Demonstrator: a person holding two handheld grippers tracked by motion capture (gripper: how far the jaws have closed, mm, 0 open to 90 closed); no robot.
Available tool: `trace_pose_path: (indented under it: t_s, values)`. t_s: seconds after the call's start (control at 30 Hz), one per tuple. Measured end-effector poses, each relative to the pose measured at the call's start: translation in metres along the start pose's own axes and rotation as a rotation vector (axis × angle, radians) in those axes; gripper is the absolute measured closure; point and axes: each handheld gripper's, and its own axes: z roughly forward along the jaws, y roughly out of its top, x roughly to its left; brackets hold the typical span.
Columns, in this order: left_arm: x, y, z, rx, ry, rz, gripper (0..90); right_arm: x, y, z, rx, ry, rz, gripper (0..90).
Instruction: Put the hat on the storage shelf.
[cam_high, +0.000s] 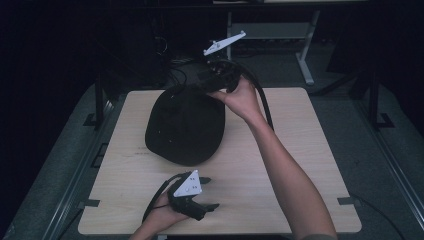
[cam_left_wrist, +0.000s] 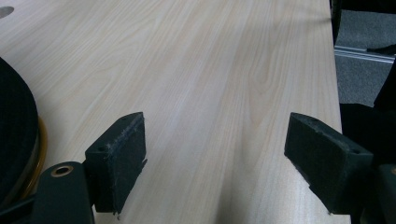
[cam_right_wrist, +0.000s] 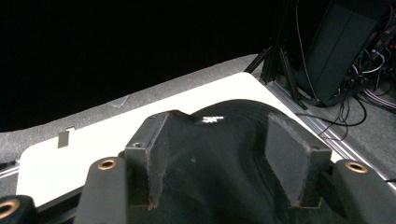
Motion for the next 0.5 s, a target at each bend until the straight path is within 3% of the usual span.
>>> trace_pose_path:
  t_s: [0.37,0.5]
  values:
    - [0.007,-0.003,-0.002,-0.017,0.01,-0.051,19.3,-0.009,-0.025,-0.015,-0.006,-0.003,0.063,34.1]
    - [0.009,-0.003,-0.002,-0.013,0.011,-0.052,18.8,-0.013,-0.033,-0.021,-0.008,-0.011,0.078,33.1]
